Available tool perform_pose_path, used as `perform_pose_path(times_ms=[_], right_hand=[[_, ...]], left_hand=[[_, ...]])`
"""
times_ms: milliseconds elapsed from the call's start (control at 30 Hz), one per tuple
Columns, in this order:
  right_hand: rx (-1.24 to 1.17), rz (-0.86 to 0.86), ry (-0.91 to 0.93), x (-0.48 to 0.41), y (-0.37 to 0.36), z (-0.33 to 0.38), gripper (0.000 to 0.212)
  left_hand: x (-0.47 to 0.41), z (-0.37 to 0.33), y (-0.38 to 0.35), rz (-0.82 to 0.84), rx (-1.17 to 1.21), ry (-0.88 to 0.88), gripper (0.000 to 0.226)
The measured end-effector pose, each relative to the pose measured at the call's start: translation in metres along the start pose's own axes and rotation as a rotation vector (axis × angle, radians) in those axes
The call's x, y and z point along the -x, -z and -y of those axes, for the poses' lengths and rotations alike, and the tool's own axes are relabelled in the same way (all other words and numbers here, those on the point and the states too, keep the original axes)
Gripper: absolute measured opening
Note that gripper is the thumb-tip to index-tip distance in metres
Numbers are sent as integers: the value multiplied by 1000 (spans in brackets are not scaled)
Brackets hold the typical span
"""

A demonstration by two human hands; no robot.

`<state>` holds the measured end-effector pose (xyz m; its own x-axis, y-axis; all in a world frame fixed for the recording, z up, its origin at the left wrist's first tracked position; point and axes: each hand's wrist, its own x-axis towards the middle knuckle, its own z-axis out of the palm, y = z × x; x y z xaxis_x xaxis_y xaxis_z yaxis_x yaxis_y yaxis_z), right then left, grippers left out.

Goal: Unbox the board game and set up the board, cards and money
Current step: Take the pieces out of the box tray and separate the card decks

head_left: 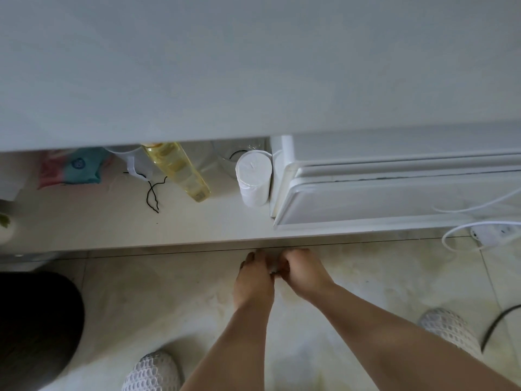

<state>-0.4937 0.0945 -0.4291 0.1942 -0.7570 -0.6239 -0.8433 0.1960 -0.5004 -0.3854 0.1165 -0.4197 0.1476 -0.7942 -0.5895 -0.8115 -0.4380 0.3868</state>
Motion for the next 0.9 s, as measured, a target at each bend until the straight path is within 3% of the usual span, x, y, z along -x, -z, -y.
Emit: perform_pose_path(times_ms=[167, 300, 600, 767, 900], right_hand=[[-159, 47, -5, 15, 29, 6, 11], [-209, 131, -11, 49, 72, 30, 11], [-184, 350, 1, 160, 163, 109, 18], [-135, 343, 128, 239, 216, 150, 19], [-263, 242, 238, 283, 261, 182, 15]], left_hand=[[13, -8, 19, 86, 83, -28, 19], [36, -26, 66, 247, 218, -60, 18], [152, -72, 185, 433, 187, -153, 5], [220, -98, 243, 432, 229, -258, 11], [261, -119, 291, 343, 501, -364, 8]])
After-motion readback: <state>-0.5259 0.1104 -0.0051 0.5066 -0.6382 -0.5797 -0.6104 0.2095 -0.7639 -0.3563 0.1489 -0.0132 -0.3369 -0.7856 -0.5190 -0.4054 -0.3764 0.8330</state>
